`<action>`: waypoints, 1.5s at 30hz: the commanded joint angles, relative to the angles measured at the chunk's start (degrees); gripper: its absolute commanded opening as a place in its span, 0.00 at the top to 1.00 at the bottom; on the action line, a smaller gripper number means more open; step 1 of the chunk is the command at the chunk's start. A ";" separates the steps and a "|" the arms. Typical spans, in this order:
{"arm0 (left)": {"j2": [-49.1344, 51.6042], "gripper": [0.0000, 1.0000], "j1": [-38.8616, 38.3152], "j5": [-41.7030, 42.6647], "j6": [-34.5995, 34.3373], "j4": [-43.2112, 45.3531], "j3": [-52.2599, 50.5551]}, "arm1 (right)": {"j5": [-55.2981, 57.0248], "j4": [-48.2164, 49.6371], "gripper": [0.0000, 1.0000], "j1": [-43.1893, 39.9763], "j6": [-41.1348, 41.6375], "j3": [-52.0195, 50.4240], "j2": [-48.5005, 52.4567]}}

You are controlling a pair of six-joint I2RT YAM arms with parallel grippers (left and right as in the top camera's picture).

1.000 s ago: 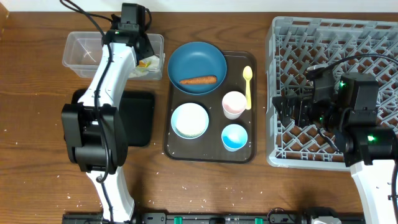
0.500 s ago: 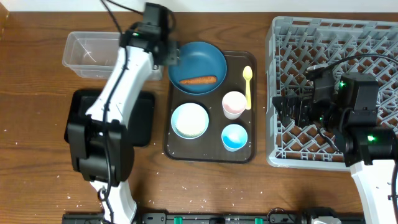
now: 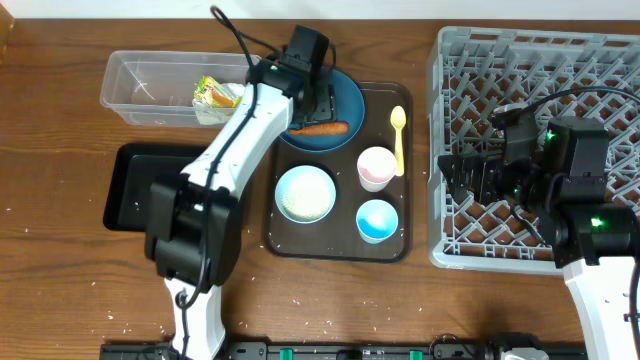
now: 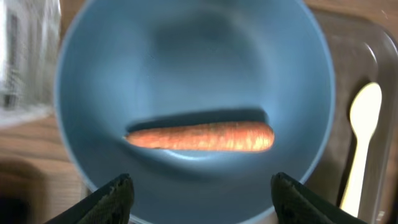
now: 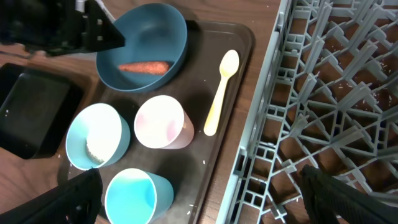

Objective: Sort waste into correct bins and load items into the dishwasher rack
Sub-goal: 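Move the left gripper back to the plate and grasp the carrot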

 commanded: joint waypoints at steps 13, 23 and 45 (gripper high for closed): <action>9.51 0.27 0.02 0.00 -20.22 6.05 -0.79 | -0.02 -1.09 0.01 0.50 0.13 0.98 0.02; 10.43 0.27 -1.01 -0.07 -20.35 7.17 -0.90 | -0.02 -1.01 0.01 0.50 0.13 0.98 0.02; 14.08 0.67 -2.69 -0.04 -20.35 10.67 -0.90 | 0.00 -1.14 0.01 0.50 0.13 0.98 0.02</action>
